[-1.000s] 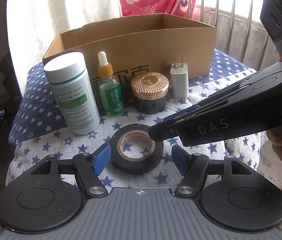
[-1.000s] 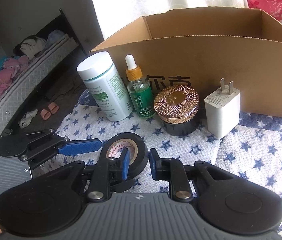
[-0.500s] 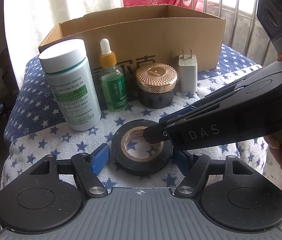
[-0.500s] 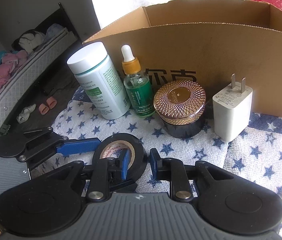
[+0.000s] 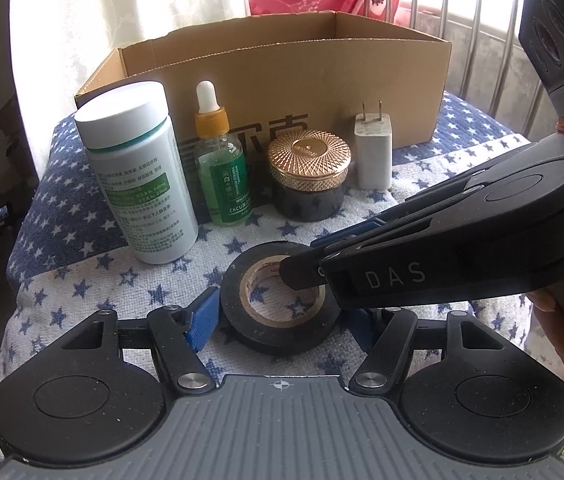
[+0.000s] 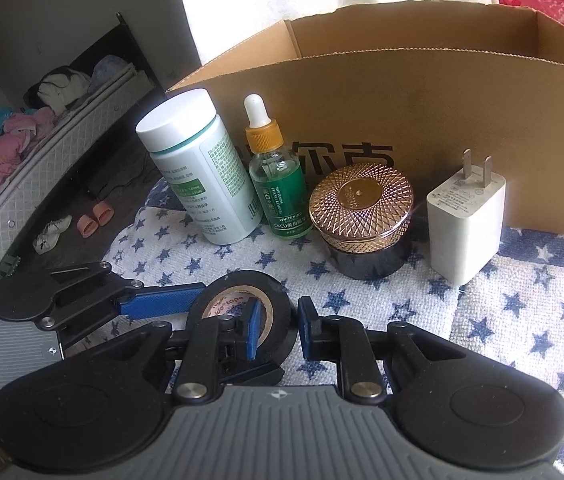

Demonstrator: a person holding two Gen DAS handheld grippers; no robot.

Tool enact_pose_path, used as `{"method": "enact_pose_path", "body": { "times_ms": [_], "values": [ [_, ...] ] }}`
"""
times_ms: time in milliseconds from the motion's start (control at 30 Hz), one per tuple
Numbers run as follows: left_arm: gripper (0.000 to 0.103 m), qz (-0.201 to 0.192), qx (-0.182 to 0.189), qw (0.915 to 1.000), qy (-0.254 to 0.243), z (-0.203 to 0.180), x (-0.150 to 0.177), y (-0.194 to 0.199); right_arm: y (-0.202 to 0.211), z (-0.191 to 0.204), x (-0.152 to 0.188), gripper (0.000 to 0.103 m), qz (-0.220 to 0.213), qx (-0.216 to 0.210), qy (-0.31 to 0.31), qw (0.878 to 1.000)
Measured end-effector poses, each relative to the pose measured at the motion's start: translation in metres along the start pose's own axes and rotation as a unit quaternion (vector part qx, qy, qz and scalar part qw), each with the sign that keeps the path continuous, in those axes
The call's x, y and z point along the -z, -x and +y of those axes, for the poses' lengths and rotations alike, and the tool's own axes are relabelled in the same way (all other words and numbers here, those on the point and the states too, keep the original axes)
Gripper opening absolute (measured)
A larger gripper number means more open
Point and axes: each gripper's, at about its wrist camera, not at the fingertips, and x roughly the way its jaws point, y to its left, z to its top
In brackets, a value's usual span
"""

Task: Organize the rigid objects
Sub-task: 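Close the right gripper firmly on the rim of the black tape roll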

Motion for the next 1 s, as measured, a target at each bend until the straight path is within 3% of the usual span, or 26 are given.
{"method": "enact_pose_path", "body": {
  "times_ms": [1000],
  "values": [
    [0.067, 0.008, 0.017, 0.9998, 0.004, -0.005, -0.002, -0.01, 0.008, -0.007, 0.009, 0.022, -0.012, 0.005, -0.007, 1.0]
  ]
}}
